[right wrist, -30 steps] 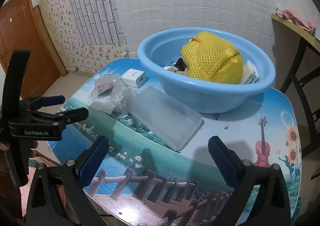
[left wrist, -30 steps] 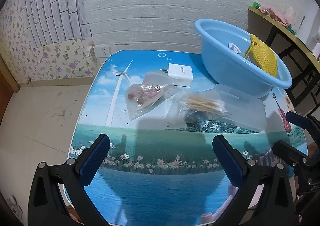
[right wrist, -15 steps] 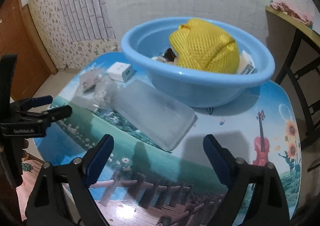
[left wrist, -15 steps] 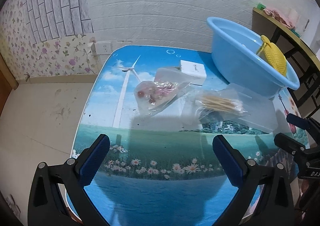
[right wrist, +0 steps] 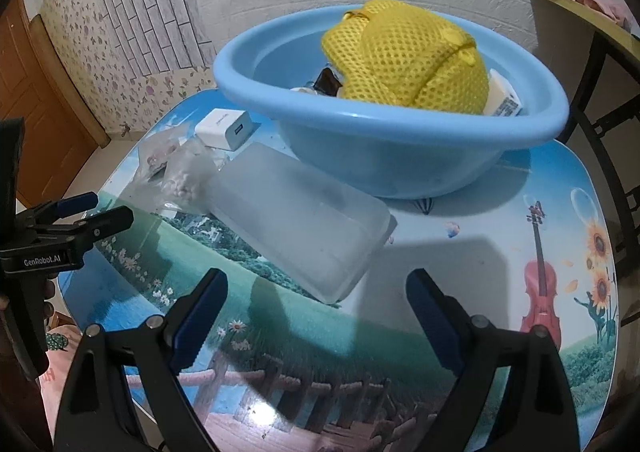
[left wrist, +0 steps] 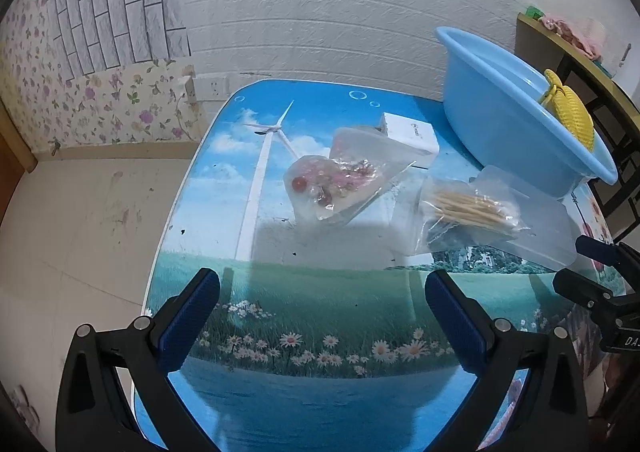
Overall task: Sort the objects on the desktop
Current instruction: 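Move the open left tool toward the clear bag of red items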
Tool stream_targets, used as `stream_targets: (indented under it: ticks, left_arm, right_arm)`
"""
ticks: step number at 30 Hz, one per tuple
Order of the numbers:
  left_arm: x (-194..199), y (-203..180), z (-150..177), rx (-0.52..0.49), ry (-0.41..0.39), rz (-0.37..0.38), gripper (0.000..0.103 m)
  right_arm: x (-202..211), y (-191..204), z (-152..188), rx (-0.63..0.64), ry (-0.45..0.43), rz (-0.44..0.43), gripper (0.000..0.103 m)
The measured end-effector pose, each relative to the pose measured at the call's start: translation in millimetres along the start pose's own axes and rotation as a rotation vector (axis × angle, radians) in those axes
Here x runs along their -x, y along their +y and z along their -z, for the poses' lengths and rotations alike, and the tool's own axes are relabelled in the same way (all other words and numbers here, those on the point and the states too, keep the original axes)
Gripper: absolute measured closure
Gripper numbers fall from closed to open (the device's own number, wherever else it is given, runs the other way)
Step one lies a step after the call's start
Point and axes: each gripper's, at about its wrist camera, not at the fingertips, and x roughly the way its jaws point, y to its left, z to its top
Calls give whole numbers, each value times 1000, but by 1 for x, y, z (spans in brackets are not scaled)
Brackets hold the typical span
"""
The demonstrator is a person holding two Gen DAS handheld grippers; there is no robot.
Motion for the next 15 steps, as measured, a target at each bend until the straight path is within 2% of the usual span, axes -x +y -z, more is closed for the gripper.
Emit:
stream_targets:
  ticks: [15]
  left_arm:
    - [0,1,-1,-7,-15,-18,0]
  right_arm:
    - [3,-8,1,-26,-16,5,11]
